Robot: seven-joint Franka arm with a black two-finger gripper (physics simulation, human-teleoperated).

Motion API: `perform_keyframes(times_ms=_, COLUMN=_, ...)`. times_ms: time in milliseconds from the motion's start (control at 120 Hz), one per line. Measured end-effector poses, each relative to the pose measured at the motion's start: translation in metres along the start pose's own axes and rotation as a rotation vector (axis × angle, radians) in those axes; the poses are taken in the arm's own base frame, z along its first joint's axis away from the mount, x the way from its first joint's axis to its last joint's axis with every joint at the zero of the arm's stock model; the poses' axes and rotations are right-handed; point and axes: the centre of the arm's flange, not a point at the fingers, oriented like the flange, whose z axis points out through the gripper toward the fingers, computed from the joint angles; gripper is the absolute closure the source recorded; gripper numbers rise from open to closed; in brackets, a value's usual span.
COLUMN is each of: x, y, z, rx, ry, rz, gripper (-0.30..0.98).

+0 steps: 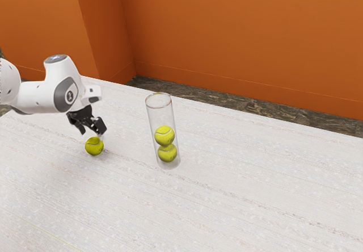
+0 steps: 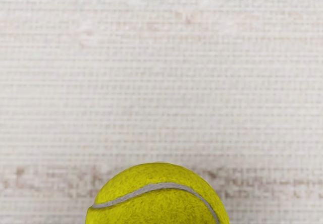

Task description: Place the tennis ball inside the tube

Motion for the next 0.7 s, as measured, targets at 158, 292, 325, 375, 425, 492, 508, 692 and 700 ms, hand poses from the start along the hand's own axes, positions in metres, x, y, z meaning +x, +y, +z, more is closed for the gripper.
perform_keyframes(times_ms=158, x=0.003, y=-0.003, z=0.024, rx=-0.013, ry=-0.028, rz=0.010, gripper=0.00)
perform_keyframes(times_ms=292, x=-0.001, y=-0.007, z=0.035, rx=-0.020, ry=-0.047, rz=0.012, gripper=0.00)
perform_keyframes(times_ms=325, x=-0.002, y=-0.007, z=0.038, rx=-0.022, ry=-0.052, rz=0.012, gripper=0.00)
perform_keyframes(times_ms=375, x=-0.003, y=-0.008, z=0.042, rx=-0.025, ry=-0.059, rz=0.014, gripper=0.00)
perform_keyframes(times_ms=425, x=-0.003, y=-0.008, z=0.043, rx=-0.026, ry=-0.062, rz=0.016, gripper=0.00)
perform_keyframes(times_ms=492, x=-0.003, y=-0.008, z=0.044, rx=-0.028, ry=-0.064, rz=0.017, gripper=0.04)
perform_keyframes(times_ms=508, x=-0.003, y=-0.009, z=0.045, rx=-0.028, ry=-0.065, rz=0.017, gripper=0.06)
perform_keyframes(times_ms=692, x=-0.005, y=-0.012, z=0.045, rx=-0.030, ry=-0.069, rz=0.017, gripper=0.24)
perform_keyframes(times_ms=700, x=-0.005, y=-0.012, z=0.045, rx=-0.030, ry=-0.069, rz=0.017, gripper=0.24)
